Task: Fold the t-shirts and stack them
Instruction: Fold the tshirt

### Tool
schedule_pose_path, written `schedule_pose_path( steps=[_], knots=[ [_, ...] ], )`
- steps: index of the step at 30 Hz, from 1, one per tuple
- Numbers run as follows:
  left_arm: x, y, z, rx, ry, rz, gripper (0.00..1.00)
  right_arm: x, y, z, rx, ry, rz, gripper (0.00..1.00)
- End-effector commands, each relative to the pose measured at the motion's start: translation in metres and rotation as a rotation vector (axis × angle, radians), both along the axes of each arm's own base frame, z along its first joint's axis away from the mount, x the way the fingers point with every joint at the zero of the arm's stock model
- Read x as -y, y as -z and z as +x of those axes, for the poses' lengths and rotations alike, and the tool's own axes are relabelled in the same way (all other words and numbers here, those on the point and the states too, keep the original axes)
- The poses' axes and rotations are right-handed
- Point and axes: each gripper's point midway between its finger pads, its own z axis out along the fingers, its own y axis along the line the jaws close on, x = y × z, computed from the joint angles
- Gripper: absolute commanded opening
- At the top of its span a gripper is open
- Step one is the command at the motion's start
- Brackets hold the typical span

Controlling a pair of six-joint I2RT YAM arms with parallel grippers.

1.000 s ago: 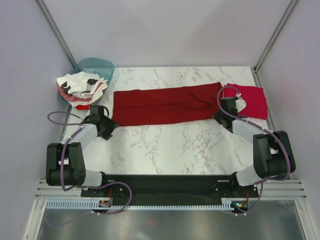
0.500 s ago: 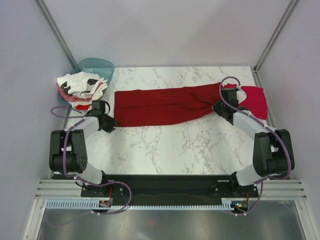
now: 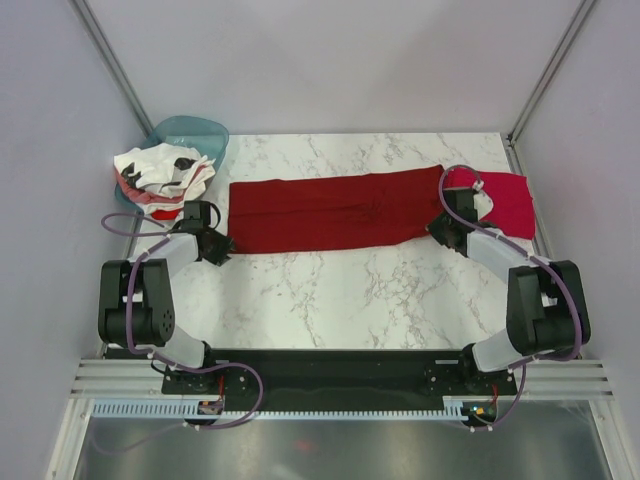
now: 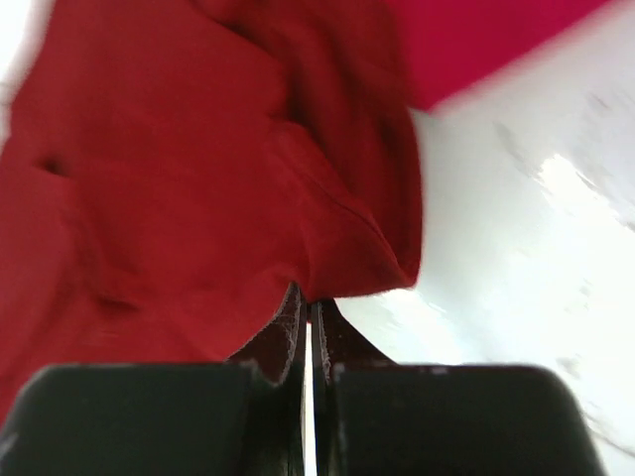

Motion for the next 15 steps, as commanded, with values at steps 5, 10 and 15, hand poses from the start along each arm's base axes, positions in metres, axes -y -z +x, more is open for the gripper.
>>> schedule_pose_path(
  steps=[5, 10, 15],
  knots=[
    [-0.008, -0.006, 0.001, 0.014, -0.016, 0.037, 0.37, 0.02, 0.021, -0.039, -0.041, 0.055, -0.066, 0.44],
    [-0.009, -0.007, 0.001, 0.014, -0.018, 0.043, 0.37, 0.028, 0.006, -0.041, 0.007, 0.068, -0.097, 0.46],
    [-0.01, -0.01, 0.002, 0.022, -0.019, 0.051, 0.37, 0.029, -0.012, -0.03, 0.048, 0.065, -0.113, 0.71]
  ],
)
